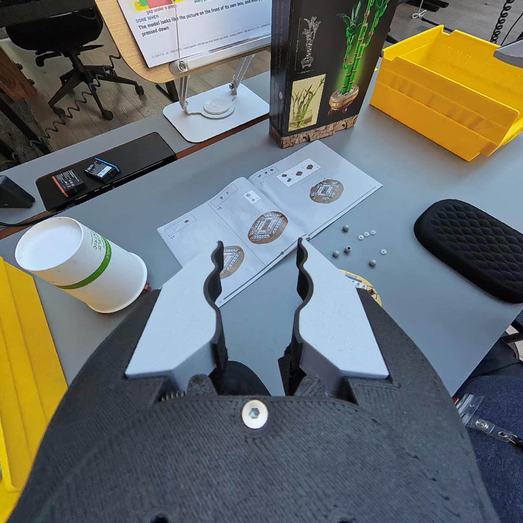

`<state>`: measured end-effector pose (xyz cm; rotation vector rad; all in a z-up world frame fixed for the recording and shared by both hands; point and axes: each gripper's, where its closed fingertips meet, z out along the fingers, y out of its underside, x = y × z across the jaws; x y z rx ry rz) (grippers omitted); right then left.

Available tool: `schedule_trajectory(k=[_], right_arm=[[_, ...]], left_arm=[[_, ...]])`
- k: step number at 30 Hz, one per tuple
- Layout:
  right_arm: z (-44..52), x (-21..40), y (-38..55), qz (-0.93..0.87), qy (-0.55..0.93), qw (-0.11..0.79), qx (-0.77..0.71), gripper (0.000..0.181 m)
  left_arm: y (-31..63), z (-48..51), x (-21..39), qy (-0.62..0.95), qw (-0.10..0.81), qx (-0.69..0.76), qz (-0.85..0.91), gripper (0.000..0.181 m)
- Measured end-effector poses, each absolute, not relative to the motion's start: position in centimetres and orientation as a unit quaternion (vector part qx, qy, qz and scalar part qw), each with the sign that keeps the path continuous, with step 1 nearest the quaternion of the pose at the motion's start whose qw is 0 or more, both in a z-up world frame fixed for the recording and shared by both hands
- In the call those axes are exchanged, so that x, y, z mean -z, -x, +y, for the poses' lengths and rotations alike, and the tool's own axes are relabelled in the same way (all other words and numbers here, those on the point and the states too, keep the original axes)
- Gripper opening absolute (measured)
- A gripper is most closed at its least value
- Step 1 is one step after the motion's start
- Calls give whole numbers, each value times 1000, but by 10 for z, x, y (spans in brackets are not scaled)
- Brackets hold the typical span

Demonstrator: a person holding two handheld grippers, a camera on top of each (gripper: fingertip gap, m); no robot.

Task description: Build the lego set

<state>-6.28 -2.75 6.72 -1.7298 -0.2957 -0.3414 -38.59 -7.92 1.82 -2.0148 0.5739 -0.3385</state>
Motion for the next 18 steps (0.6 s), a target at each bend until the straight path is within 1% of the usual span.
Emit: schedule_trajectory(k=[3, 6, 8, 11, 14, 16, 18], right_arm=[[-19, -47, 66, -104, 775, 619, 68, 53], [-7, -7, 57, -34, 804, 594, -16, 57], [0, 26, 45, -26, 814, 580, -4, 62], [2, 70, 29, -22, 832, 553, 41, 61], [1, 94, 23, 4, 829, 557, 39, 58], [-1, 104, 18, 20, 843, 537, 37, 65], [-1, 100, 16, 28, 836, 547, 31, 65]], left_arm=[[386, -80, -15, 830, 485, 145, 234, 50], [385, -82, -8, 831, 480, 161, 229, 50], [382, -85, 1, 830, 477, 174, 231, 54], [383, -88, 11, 821, 492, 177, 231, 61], [391, -90, 15, 813, 513, 170, 218, 62], [399, -91, 13, 811, 521, 166, 207, 62], [408, -92, 10, 814, 524, 155, 198, 61]])
